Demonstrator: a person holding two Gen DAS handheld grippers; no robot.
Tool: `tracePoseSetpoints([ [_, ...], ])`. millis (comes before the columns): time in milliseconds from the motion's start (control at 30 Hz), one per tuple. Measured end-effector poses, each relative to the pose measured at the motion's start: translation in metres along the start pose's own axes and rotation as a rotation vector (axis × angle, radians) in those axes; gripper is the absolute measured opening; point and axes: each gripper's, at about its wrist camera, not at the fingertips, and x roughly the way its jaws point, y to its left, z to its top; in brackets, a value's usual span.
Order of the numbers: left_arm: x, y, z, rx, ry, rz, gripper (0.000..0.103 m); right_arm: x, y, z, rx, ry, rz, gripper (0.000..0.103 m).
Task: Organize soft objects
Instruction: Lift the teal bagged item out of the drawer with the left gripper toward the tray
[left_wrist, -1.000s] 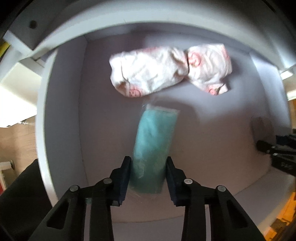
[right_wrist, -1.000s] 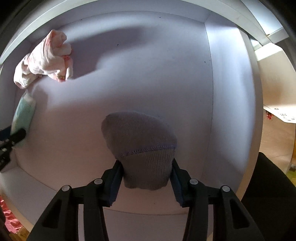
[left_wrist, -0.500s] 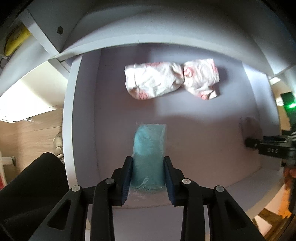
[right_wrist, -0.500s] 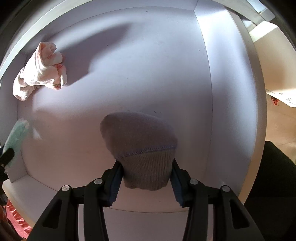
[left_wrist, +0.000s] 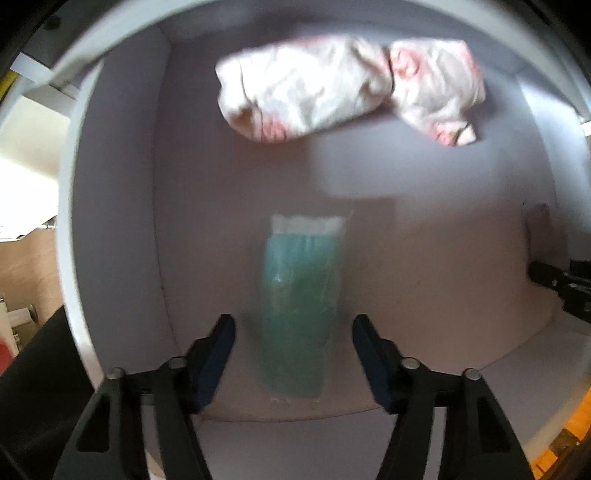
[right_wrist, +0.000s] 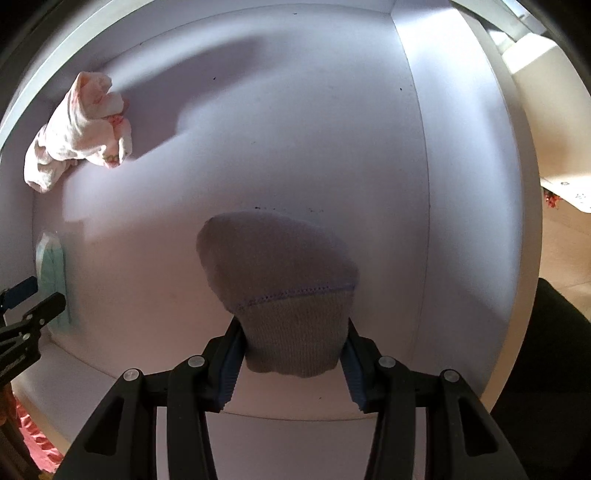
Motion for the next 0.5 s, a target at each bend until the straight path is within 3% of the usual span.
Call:
tracePoseSetpoints([
  [67, 0.003, -0.001, -0.001, 0.006, 0.018, -0.015, 0.035, 0.000, -0.001, -0.001, 0.000, 0.000, -0.002, 0.048],
  [233, -0.010, -0.004, -0.006, 0.027, -0.022, -0.034, 0.032, 0.001, -0.005, 0.002, 0.004, -0.003, -0.026, 0.046],
  [500, -0.062, -0.013, -0.035, 0.087, -0.123, -0.043, 0.032, -0.003, 0.007, 0.001, 0.004, 0.005, -0.031, 0.045],
])
